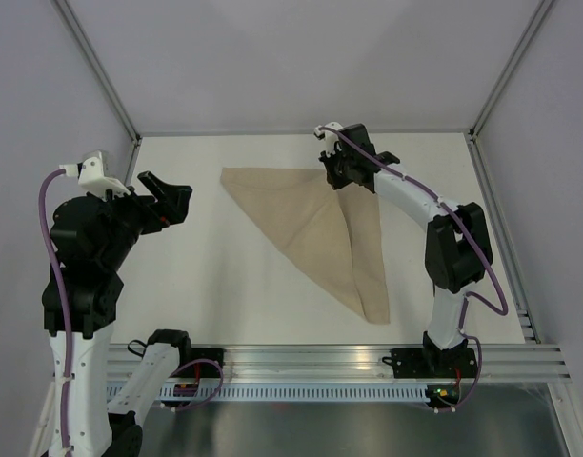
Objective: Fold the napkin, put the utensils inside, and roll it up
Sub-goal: Fold the napkin
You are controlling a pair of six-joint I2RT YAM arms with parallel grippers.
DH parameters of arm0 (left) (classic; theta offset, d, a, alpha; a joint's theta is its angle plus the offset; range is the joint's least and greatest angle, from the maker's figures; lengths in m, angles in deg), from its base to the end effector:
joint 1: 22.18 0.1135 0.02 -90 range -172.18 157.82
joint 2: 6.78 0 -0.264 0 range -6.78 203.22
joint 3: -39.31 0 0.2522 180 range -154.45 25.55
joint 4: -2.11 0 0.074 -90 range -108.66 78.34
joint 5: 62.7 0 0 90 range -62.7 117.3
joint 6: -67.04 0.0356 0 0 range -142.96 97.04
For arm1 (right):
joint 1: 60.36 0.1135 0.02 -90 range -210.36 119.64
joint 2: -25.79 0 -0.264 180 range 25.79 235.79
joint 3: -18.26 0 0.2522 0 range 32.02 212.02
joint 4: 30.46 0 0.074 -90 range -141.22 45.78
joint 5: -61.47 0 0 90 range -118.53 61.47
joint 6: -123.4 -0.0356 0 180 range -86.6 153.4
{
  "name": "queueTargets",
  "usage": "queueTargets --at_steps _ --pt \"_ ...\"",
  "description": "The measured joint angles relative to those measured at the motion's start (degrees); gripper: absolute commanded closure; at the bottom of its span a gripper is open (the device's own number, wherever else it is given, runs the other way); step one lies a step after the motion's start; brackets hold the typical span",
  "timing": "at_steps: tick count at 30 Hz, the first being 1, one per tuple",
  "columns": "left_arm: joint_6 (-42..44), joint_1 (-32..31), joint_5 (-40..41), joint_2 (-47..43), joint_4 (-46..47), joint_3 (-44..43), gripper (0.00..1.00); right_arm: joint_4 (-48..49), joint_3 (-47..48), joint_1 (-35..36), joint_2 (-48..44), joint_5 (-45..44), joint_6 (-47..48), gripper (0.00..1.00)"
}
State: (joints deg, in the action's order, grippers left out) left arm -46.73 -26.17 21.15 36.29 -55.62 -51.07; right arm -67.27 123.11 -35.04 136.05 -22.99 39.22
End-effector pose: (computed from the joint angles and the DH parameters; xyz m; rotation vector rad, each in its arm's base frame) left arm 0.1052 -0.0112 0.4594 -0.2261 1.7584 -0.4462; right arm 0.3995 0.1928 0.2639 -0.6706 2.2214 0.2846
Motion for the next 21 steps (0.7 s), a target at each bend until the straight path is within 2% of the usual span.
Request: queueTargets --at_steps 21 --pt "0.0 0.0 0.0 0.0 0.0 0.1 0.0 0.2 1.0 -4.1 0.1 1.2 -0.1 0.99"
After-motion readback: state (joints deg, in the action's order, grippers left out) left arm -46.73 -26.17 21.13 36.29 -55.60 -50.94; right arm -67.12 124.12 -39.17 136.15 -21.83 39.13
